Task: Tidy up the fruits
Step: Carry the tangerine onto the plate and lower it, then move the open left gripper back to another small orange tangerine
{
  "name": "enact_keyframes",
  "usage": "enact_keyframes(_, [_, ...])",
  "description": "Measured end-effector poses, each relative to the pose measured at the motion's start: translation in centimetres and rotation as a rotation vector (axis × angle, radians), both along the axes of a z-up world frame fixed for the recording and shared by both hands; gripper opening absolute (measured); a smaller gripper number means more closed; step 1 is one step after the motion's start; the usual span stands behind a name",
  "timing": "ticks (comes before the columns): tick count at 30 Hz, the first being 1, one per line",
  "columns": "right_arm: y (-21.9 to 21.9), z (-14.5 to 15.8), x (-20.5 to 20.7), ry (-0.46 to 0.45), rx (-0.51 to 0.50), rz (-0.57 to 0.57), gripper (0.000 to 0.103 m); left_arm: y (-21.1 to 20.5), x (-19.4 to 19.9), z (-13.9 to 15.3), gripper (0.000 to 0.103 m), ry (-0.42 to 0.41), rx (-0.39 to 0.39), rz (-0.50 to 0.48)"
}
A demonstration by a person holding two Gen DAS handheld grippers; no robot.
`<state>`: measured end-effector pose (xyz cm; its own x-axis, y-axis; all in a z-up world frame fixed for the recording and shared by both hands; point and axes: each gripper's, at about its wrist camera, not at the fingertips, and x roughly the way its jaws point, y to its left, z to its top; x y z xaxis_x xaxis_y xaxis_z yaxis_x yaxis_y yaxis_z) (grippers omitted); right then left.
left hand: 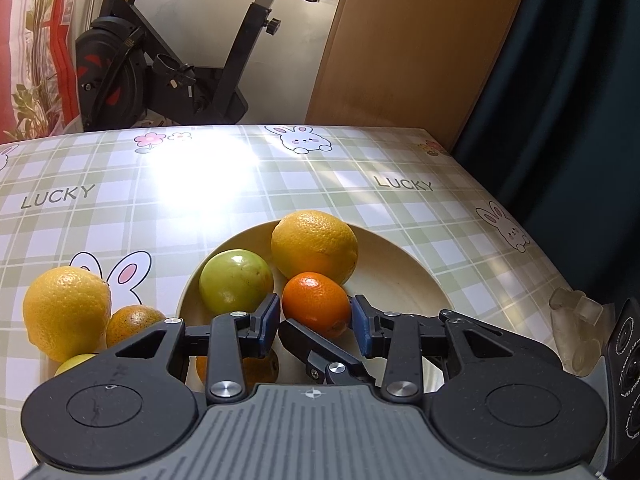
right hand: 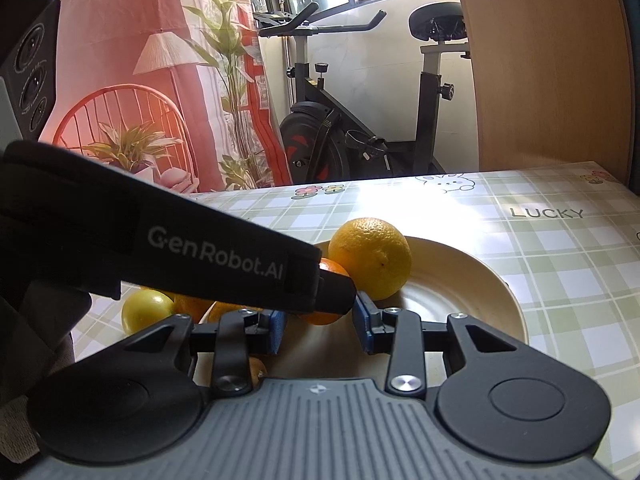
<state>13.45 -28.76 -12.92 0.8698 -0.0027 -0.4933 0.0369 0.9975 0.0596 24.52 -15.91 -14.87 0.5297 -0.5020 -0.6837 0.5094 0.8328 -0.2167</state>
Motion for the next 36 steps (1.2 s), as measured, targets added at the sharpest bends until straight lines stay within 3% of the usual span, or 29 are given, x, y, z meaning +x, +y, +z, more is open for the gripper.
enact_keyframes(14, [-0.6,-0.1,0.6,0.033,0.015,-0.065,0.038,0.6,-0.3,0.0,0.041,-0.016,-0.035,0.014])
enact_keyframes(23, [-0.7,0.1,0.0,-0.005,0.019,-0.082,0.039,4.7,-2.2,2.8,0.041,-0.047,-0.123,0.146])
enact_keyframes(31, [-0.8,0.3,-1.0,-0.052,0.030,-0.089,0.040,9.0,-3.0,3.4,0.044,-0.071,-0.066,0.225])
enact_keyframes(33, [-0.9,0.4,-1.4,-0.069,0.035,-0.094,0.040,10.7,-2.9,3.1,0.052,-0.052,-0.065,0.259])
enact_keyframes(36, [-1.0,0.6,-1.7,-0.083,0.040,-0.095,0.040,12.4,-3.2,2.7,0.053,-0.046,-0.044,0.293])
